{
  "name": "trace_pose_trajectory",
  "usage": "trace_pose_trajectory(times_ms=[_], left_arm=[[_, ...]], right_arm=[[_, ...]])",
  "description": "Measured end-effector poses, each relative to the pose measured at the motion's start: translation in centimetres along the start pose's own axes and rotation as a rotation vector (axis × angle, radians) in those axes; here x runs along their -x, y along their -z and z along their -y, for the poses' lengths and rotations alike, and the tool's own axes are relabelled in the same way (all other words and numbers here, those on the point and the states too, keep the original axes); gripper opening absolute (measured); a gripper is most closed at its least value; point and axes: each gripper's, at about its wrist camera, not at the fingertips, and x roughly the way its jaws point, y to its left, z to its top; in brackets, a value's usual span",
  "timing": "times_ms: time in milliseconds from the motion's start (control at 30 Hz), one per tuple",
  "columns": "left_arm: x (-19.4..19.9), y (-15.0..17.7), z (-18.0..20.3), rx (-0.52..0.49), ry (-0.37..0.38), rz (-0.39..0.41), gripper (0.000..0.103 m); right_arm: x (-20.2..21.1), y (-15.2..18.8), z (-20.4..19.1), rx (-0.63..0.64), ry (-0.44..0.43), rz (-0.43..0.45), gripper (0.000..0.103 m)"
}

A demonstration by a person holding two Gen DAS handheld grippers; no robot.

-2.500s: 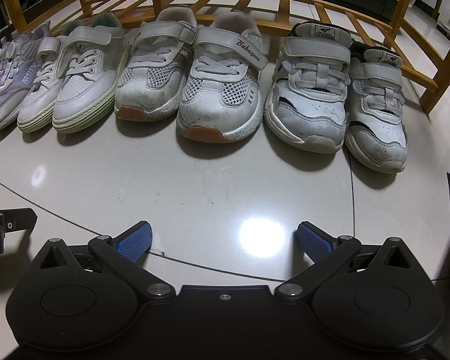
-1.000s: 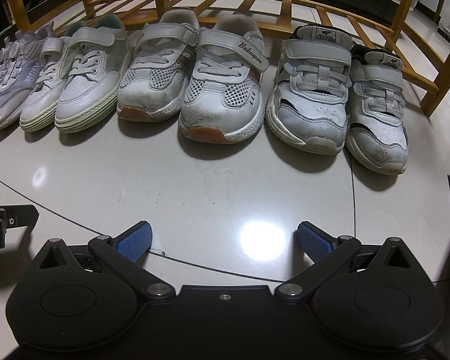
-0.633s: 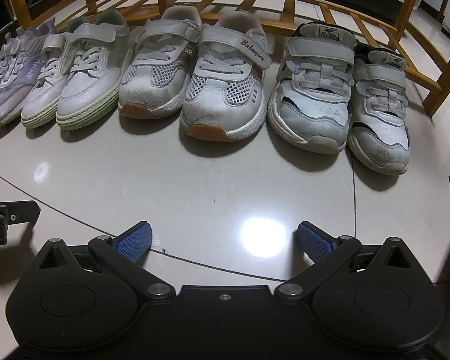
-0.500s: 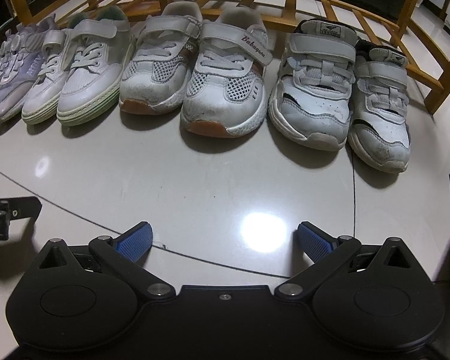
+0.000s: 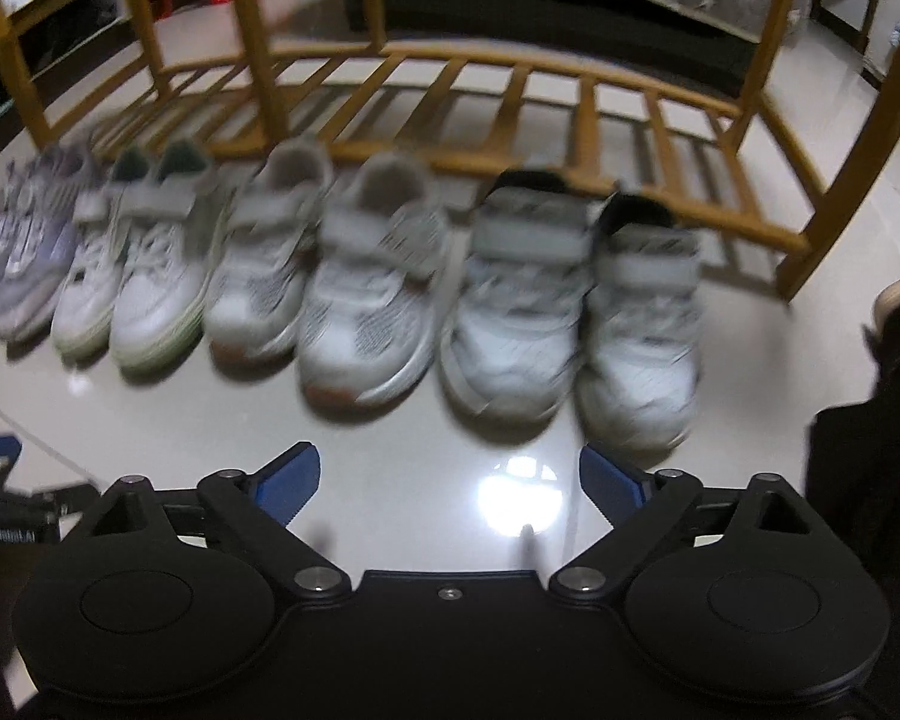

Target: Organize scattered shoes

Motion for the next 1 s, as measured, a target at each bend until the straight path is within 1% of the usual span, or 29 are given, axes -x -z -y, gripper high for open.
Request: trace_pose_trajectory(times_ms=[100,300,400,467,533,633,700,767,933,1000], left_arm=[[-0.1,-0.2,0.0,0.0,0.0,0.001,0.103],[-0.4,-0.7,-0.1,0.0,0.0,0.003,0.103],[-0.5,-0.9,-0.2,0.0,0.0,0.005,0.103],[-0.6,-1.1,-0.2,0.0,0.0,0.006,0.103],[-0.7,-1.3,-0.2,0.0,0.0,0.006,0.103],[-0.9,-1.6,-0.3,0.0,0.0,0.006,0.103],[-1.0,-1.8,-0.3,0.0,0.0,0.005,0.103],[-1.1,-2.0,-0.4,0.0,0.0,0.005,0.103],[-1.5,-2.6,-0.5,0.0,0.0,0.005,0.103],[-1.7,-2.8,-0.6,0.0,0.0,0.006,0.103]], right_arm=[[-0.4,-1.5,1.5,-0.033,0.001,0.013,0.087],[-1.0,-6.7,2.8,-0.067,0.013,0.046,0.084],[-1.8,-9.3,4.0,-0.111,-0.008,0.037,0.083],[-2.5,-10.7,4.8,-0.146,-0.018,0.027,0.078],[-3.5,-11.8,5.6,-0.182,-0.017,0.01,0.077],[-5.2,-13.2,6.5,-0.204,-0.006,-0.024,0.075],[-6.2,-13.6,6.8,-0.214,-0.009,-0.054,0.069],[-7.4,-13.9,7.0,-0.215,-0.01,-0.087,0.066],[-9.7,-14.2,7.0,-0.209,-0.02,-0.151,0.063],[-10.2,-14.2,6.8,-0.198,-0.022,-0.177,0.059]])
